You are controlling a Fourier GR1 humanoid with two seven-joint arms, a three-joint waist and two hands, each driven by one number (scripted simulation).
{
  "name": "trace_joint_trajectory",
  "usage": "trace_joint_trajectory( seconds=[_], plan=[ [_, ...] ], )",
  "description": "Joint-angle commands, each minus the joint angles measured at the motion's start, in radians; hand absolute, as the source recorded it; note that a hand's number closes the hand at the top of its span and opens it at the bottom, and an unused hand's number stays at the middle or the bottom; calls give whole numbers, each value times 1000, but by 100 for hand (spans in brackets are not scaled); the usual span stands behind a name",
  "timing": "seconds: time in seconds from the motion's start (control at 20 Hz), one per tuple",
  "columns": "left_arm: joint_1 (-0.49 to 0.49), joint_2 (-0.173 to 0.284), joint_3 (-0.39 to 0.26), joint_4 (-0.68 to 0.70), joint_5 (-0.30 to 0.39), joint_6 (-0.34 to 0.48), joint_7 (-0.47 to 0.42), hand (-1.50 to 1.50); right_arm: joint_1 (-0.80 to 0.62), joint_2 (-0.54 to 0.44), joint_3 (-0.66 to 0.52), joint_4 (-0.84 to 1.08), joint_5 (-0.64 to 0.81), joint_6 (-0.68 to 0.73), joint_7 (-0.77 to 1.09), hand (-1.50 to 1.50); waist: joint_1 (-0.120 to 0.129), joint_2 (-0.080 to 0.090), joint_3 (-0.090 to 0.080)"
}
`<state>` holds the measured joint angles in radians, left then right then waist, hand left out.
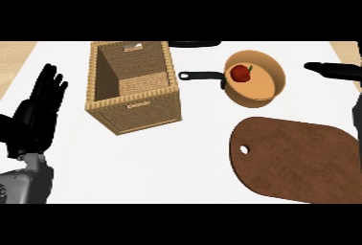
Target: Pick the bell pepper from the cutting board and place it in the pot
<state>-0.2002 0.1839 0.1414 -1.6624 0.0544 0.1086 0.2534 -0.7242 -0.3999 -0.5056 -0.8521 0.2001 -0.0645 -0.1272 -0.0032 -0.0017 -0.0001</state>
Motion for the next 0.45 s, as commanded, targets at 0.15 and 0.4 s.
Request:
trace_joint_trajectory(
  seconds=[0.15,0.4],
  plan=[
    [-4,-22,-12,33,-24,10,-32,0,70,-102,-1,0,-73,96,-30,-150,7,3,0],
    [-38,3,25,70,0,-8,-22,0,189,-110,-12,-105,-136,151,-31,-150,-1,2,0]
  ],
)
